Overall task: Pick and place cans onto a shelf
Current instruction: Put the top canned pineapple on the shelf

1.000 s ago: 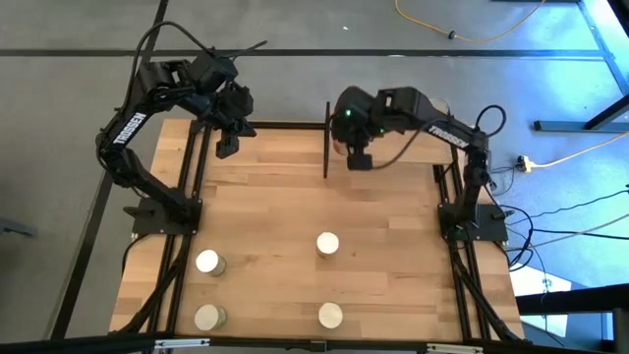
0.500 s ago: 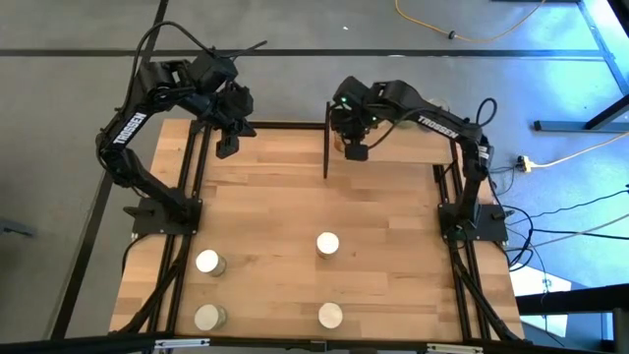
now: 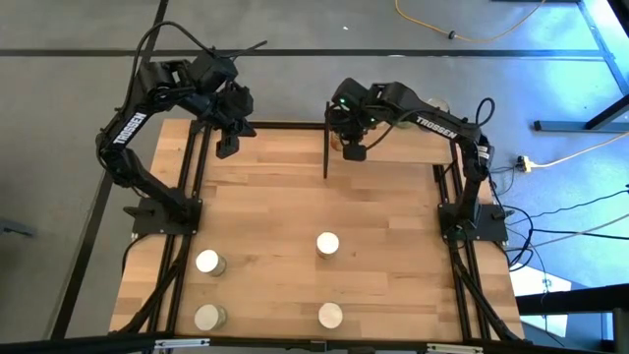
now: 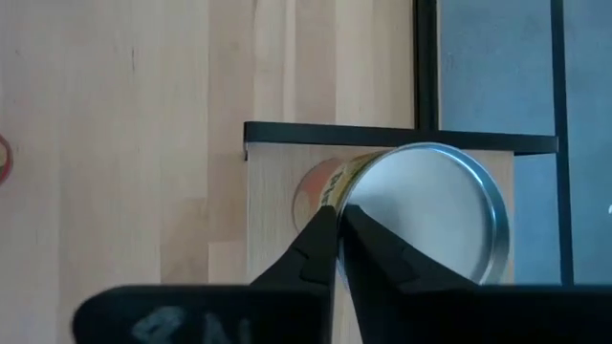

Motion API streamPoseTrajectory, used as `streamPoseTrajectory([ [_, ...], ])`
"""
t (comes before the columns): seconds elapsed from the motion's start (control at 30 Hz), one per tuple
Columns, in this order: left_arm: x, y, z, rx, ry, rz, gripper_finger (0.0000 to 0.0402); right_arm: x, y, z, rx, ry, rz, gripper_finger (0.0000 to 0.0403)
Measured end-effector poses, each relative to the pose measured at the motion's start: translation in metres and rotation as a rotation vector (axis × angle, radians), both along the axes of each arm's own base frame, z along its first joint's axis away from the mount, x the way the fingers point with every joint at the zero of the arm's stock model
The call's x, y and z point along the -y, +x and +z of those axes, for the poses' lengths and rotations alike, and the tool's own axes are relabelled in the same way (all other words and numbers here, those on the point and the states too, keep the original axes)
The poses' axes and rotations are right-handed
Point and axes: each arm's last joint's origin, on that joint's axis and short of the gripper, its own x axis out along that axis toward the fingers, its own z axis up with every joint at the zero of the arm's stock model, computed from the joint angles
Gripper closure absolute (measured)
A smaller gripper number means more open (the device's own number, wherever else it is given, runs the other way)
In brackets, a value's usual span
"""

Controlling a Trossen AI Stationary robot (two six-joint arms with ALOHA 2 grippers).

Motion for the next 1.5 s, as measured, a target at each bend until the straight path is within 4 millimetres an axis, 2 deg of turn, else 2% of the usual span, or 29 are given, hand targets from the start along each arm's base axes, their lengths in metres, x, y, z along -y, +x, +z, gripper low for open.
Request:
streamPoseTrajectory([
  [0.17, 0.0, 0.0, 0.0, 0.0, 0.004, -0.004, 0.0402, 0.001, -0.001, 0.005, -0.009, -0.052, -0.025, 0.0357],
  [0.4, 0.0, 0.0, 0.0, 0.0, 0.004, -0.004, 0.0402, -0.002, -0.005, 0.037, 0.073, -0.12, -0.04, 0.0332],
  [0.53, 0.0, 0.0, 0.0, 0.0, 0.004, -0.004, 0.0402, -0.012, -0.01, 0.053, 0.09, -0.118, -0.02, 0.033],
  [0.67, 0.0, 0.0, 0.0, 0.0, 0.004, -0.004, 0.0402, -0.03, -0.012, 0.059, 0.099, -0.006, 0.08, 0.033],
  [0.8, 0.0, 0.0, 0.0, 0.0, 0.004, -0.004, 0.0402, -0.048, -0.011, 0.052, 0.046, 0.076, 0.206, 0.0354],
  [0.9, 0.0, 0.0, 0.0, -0.003, 0.009, -0.001, 0.0402, -0.051, -0.008, 0.045, 0.011, 0.058, 0.21, 0.0389],
  [0.97, -0.001, 0.0, 0.0, -0.009, 0.02, 0.009, 0.0402, -0.051, -0.006, 0.04, -0.008, 0.048, 0.197, 0.0396],
  [1.1, -0.001, 0.0, 0.0, -0.012, 0.024, 0.013, 0.0402, -0.046, -0.002, 0.023, -0.058, 0.028, 0.172, 0.0399],
  [1.3, -0.001, 0.0, 0.0, -0.012, 0.024, 0.013, 0.0402, -0.031, 0.011, -0.001, -0.037, -0.053, 0.125, 0.04],
  [1.5, -0.001, 0.0, 0.0, -0.012, 0.024, 0.013, 0.0402, -0.013, 0.009, -0.022, -0.114, -0.132, 0.044, 0.0401],
])
